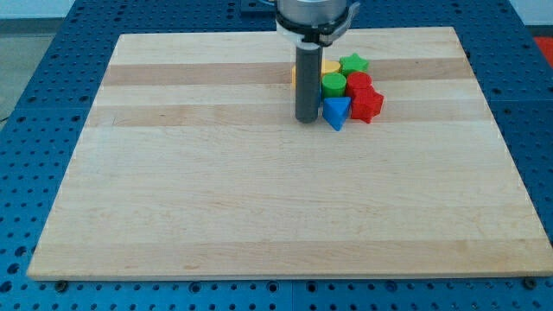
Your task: Nudge the blue triangle up a bit
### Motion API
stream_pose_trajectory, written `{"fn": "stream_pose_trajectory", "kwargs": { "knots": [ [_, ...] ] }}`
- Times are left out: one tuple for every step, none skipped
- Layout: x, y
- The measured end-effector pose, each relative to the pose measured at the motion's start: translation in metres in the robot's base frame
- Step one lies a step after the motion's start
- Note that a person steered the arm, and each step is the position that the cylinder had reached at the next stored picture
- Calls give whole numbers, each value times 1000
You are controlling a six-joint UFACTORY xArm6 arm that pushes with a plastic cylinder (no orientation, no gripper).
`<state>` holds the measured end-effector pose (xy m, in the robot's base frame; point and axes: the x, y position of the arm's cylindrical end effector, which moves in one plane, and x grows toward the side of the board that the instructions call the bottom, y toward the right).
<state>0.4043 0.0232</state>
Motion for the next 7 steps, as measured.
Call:
{"fn": "stream_pose_trajectory", "kwargs": {
  "knots": [
    [35, 2],
    [47, 39],
    [44, 69],
    [23, 70],
    [4, 64],
    [3, 60],
    [21, 60]
  ]
}}
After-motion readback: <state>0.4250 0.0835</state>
